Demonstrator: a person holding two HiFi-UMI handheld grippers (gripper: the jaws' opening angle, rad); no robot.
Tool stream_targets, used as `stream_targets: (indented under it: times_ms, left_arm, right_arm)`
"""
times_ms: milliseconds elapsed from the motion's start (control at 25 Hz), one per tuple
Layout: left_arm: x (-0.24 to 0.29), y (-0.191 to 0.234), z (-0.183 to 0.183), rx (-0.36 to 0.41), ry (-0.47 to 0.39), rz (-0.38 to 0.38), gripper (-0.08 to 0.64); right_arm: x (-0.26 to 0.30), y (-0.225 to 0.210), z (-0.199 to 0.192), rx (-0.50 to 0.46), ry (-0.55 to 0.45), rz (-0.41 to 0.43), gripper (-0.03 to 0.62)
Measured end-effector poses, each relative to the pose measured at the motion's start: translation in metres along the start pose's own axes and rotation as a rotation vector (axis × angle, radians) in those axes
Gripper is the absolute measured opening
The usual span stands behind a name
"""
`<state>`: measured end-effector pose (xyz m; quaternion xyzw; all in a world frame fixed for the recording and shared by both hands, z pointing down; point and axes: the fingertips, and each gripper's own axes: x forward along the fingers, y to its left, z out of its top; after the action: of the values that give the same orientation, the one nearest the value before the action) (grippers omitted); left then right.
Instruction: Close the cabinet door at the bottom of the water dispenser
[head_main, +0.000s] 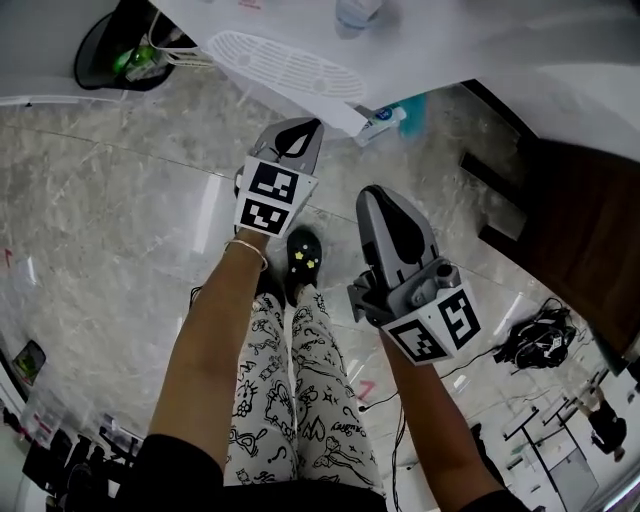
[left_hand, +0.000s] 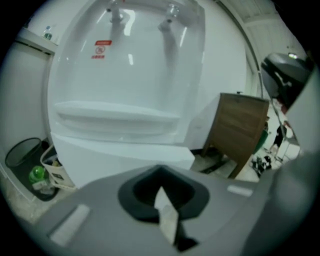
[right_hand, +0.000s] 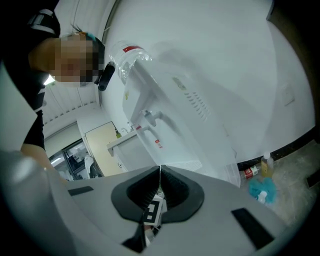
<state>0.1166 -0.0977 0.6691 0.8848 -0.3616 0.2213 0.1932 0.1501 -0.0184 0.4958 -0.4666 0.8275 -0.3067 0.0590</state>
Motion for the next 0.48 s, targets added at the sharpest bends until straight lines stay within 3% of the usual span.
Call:
stream_targets:
  times_ms: [160, 480]
  left_arm:
    - [0.012, 0.006, 0.002, -0.027, 0.004, 0.016, -0.003]
    - [0.031, 0.012, 0.021, 0.030, 0.050, 0.037, -0.003]
  right_arm:
    - [0.000, -0.004, 0.013, -0.019, -0.018, 0.002, 0.017]
    - [-0.012, -0.015, 0.030, -0.024, -0.006, -0.018, 0.017]
